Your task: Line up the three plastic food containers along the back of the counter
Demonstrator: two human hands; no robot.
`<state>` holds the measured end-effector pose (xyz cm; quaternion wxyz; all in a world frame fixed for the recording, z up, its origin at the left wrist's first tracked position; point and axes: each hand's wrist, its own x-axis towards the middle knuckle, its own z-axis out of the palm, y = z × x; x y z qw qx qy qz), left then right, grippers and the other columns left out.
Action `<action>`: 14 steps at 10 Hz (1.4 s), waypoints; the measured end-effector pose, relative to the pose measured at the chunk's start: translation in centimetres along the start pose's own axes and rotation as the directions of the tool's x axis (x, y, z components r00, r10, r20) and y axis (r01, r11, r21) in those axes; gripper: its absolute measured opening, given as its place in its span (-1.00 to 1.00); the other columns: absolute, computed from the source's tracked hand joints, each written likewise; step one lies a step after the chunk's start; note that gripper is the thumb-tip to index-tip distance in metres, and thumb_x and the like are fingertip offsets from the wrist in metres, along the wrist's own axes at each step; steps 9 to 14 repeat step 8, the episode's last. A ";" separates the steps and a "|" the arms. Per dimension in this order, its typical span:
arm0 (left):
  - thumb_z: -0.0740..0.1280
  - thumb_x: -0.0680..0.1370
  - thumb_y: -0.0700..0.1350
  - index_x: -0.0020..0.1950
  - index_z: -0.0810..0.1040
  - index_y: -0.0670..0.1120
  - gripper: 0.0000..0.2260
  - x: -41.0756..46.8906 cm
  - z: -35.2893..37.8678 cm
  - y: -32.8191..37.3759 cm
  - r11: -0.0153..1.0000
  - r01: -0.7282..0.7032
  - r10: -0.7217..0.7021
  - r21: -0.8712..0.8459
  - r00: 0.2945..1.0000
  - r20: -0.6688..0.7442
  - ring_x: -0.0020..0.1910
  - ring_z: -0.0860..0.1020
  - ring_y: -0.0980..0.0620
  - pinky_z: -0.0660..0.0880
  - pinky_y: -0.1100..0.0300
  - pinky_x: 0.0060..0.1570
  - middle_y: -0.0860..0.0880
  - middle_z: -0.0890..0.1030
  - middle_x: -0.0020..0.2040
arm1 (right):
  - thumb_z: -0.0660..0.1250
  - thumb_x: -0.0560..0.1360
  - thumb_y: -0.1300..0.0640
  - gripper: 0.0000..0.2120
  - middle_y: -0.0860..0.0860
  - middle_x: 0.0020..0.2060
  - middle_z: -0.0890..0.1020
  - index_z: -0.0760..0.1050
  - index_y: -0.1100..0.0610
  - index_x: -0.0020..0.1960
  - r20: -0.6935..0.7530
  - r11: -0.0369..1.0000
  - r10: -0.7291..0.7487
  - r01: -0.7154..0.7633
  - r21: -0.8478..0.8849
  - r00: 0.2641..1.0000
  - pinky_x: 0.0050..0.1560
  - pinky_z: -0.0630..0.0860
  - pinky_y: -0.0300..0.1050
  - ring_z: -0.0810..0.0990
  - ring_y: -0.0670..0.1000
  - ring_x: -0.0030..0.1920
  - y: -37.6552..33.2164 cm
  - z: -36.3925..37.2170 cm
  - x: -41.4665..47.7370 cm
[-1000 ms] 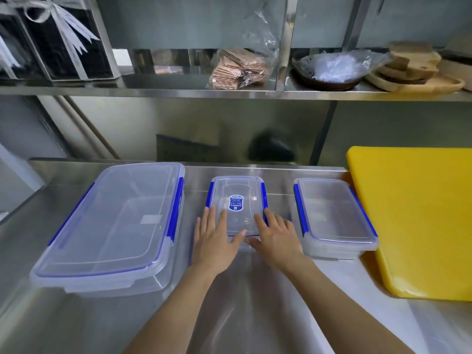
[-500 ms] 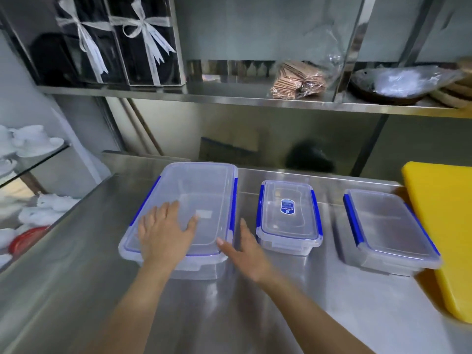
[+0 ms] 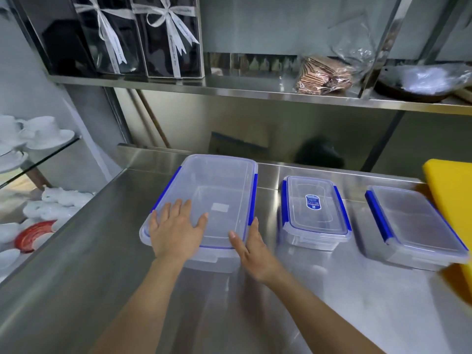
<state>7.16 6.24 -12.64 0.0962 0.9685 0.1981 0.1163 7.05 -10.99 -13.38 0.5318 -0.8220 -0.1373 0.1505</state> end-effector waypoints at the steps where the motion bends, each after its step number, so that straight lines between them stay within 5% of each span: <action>1: 0.02 0.54 0.24 0.45 0.20 0.03 -0.47 0.1 0.0 -0.2 1.000 -0.014 0.014 0.004 1.000 0.003 0.47 0.13 -0.03 -0.04 -0.09 0.45 0.02 0.25 0.49 | 0.14 0.50 -0.18 -0.30 0.01 0.44 0.24 -0.11 0.07 0.47 0.007 0.999 0.019 -0.019 -0.034 1.000 0.40 0.30 -0.01 0.31 0.00 0.38 -0.3 -0.2 0.0; 4: 0.13 0.52 0.24 0.43 0.24 -0.06 -0.42 -0.3 -2.6 0.7 0.977 -0.059 0.060 -0.205 0.998 -0.003 0.41 0.26 -0.13 0.14 -0.08 0.41 -0.11 0.34 0.43 | 0.22 0.50 -0.14 -0.56 0.06 0.25 0.47 0.33 0.05 0.28 -0.090 0.948 0.079 -0.102 -0.301 0.993 0.11 0.43 -0.08 0.48 0.09 0.22 -2.6 -4.6 -1.8; 6: 0.16 0.53 0.19 0.42 0.26 -0.09 -0.45 -0.5 -8.5 5.3 0.931 -0.237 0.201 -0.279 0.968 -0.152 0.40 0.27 -0.13 0.16 -0.07 0.42 -0.12 0.36 0.43 | 0.26 0.50 -0.07 -0.61 0.05 0.15 0.57 0.40 0.08 0.27 -0.179 0.921 -0.002 -0.068 -0.383 0.984 0.00 0.38 -0.14 0.52 0.04 0.07 -8.2 -11.6 -5.6; 8: 0.19 0.53 0.17 0.43 0.26 -0.09 -0.45 -2.4 -15.9 9.9 0.865 -0.416 0.297 -0.281 0.875 -0.382 0.44 0.21 -0.09 0.09 -0.04 0.44 -0.13 0.33 0.44 | 0.30 0.45 -0.07 -0.58 -0.03 0.06 0.60 0.41 0.01 0.27 -0.280 0.905 -0.247 0.118 -0.408 0.928 0.02 0.49 -0.15 0.58 -0.03 0.04 -14.7 -18.1 -13.8; 14: 0.19 0.53 0.17 0.43 0.26 -0.09 -0.45 -2.4 -15.9 9.9 0.865 -0.416 0.297 -0.281 0.875 -0.382 0.44 0.21 -0.09 0.09 -0.04 0.44 -0.13 0.33 0.44 | 0.30 0.45 -0.07 -0.58 -0.03 0.06 0.60 0.41 0.01 0.27 -0.280 0.905 -0.247 0.118 -0.408 0.928 0.02 0.49 -0.15 0.58 -0.03 0.04 -14.7 -18.1 -13.8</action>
